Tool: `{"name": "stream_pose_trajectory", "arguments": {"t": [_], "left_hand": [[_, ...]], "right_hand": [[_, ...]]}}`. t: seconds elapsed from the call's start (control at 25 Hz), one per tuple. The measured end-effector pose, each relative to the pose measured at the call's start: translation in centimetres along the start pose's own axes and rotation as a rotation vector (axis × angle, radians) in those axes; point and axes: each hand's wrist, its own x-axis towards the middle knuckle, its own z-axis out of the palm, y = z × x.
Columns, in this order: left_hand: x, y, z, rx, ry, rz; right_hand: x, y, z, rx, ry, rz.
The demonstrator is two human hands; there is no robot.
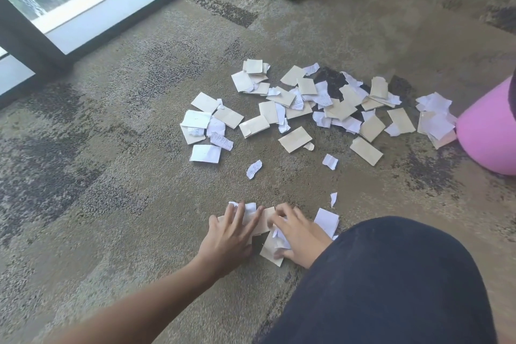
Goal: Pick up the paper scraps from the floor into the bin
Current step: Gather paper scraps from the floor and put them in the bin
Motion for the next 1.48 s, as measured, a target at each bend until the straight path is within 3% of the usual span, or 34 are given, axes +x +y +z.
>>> {"name": "stream_pose_trajectory", "arguments": {"t": [0.2,0.4,0.52,0.6,0.72,0.96,1.2,1.36,1.48], "left_hand": [[1.7,-1.0,-1.8,0.002,-0.020,0.041],[2.8,-1.7,-2.3,-0.054,-0.022,0.053],[4.2,-2.6,-2.1,-0.274,-0.052,-0.068],[5.8,-3.8,-2.7,-0.487,-0.089,-0.161],[8.4,-5.4,-4.8,-0.707,-0.064,-0.235],[16.8,-3.7,-13.7,-0.884,0.109,-0.192],[26.3,7.7,-27.9,-1.197,0.275,0.091],[30.9,17.0,-36.6,-1.383,0.275,0.236],[34.0,23.3,-40.9,-1.368,0.301,0.255]], "right_hand": [[0.6,-0.1,-0.5,-0.041,-0.062,0.047],[0.5,0.6,-1.4,-0.019,-0.189,-0.031],[0.6,1.5,-2.2,0.058,-0.246,-0.064],[0.2,2.9,-3.4,0.200,-0.218,0.013],[-1.6,7.0,-7.3,0.427,-0.049,0.116],[-7.4,14.7,-20.2,0.412,0.397,0.281],[-16.7,21.9,-30.3,0.256,0.833,0.412],[-22.4,27.0,-32.6,0.199,1.106,0.678],[-25.0,30.9,-32.5,0.297,1.271,0.752]]}}
